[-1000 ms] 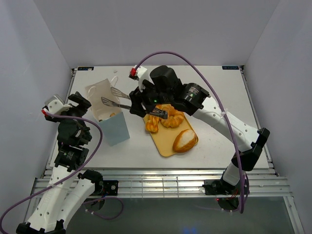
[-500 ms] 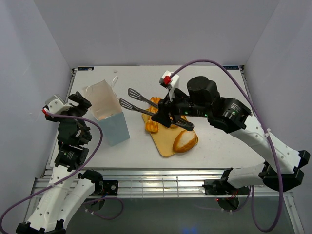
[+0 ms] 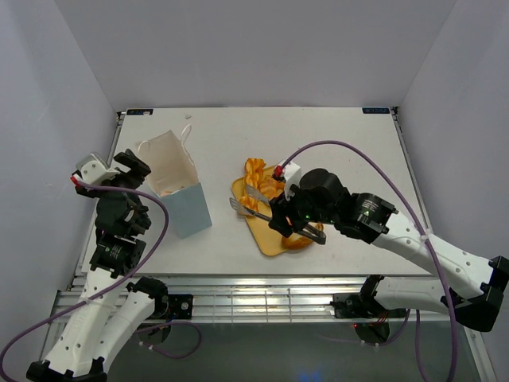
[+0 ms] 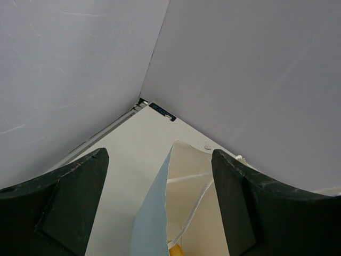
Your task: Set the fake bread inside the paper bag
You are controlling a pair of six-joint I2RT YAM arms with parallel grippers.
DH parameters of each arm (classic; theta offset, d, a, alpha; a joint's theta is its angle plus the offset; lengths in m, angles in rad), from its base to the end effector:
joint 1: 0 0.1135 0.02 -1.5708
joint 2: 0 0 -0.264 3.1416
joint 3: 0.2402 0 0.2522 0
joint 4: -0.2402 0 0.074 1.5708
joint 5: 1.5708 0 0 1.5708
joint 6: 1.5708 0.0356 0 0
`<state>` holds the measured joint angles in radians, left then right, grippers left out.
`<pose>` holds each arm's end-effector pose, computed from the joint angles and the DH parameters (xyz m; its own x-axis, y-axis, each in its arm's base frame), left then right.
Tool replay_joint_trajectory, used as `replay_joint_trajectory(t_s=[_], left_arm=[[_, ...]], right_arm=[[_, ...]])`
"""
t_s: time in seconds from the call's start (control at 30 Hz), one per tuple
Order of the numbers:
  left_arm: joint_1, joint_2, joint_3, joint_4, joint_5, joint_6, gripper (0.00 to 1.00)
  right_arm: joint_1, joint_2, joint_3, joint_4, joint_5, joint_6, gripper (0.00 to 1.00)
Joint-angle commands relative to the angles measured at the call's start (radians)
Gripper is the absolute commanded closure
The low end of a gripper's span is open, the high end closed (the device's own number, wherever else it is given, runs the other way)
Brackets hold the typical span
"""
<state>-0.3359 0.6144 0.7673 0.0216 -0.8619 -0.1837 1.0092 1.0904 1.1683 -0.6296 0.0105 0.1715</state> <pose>0.1344 -0.0183 0.3792 0.2509 -0.2135 -0.9442 -0.4530 0.8361 -0.3095 0.1233 0.1952 0.3691 -0.4187 -0.3449 -0.8401 -0.7816 0.6079 0.1399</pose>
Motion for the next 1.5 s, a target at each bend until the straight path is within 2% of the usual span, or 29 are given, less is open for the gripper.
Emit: replay_joint_trajectory(t_s=[0.0,0.27,0.6,1.0,1.23,1.47], left_arm=[[-0.002,-0.002,0.004,-0.009,0.017,-0.002,0.12],[-0.003,-0.005,0.006,-0.014,0.024,-0.008,0.12],[-0.005,-0.012,0.007,-0.015,0.027,-0.013,0.12],[-0.009,-0.013,0.009,-0.017,0.035,-0.013,0.12],[-0.011,-0.012,0.009,-0.017,0.035,-0.014,0.12],[-0.012,-0.012,0.007,-0.017,0.034,-0.013,0.12]], right_arm=[[0.002,-0.026,-0.068,0.099,0.057,0.049,0.39],[-0.007,0.02,-0.186,0.13,0.121,0.057,0.39],[-0.046,0.094,-0.232,0.172,0.091,0.059,0.39],[-0.257,0.08,-0.286,0.295,-0.132,0.083,0.39],[-0.408,0.112,-0.236,0.344,-0.237,0.076,0.39],[-0.512,0.254,-0.107,0.378,-0.306,0.048,0.39]])
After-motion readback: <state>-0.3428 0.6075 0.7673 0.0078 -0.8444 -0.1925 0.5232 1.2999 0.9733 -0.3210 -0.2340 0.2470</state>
